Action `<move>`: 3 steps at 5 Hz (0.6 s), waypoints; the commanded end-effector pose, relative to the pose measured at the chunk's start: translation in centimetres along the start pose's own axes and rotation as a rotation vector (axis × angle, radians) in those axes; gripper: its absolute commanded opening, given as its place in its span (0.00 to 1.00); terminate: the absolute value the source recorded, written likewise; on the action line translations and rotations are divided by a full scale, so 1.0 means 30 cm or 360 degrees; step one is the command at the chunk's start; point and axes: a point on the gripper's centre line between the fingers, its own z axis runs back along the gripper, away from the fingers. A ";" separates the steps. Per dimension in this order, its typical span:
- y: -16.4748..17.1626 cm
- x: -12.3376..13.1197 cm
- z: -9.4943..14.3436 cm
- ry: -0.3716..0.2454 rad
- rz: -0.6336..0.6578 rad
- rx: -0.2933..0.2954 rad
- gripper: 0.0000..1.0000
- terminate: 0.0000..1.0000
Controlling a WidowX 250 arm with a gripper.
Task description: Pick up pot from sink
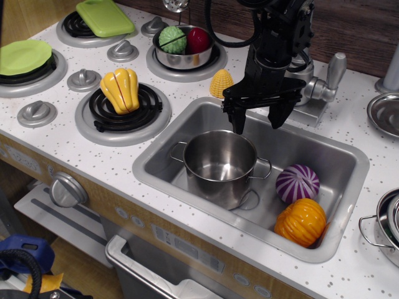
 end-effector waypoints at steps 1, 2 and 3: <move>0.000 0.000 0.000 0.0000 0.0000 0.0000 1.00 0.00; 0.009 -0.004 -0.033 0.0034 0.0049 -0.0025 1.00 0.00; 0.026 -0.021 -0.060 0.0055 0.0088 -0.0049 1.00 0.00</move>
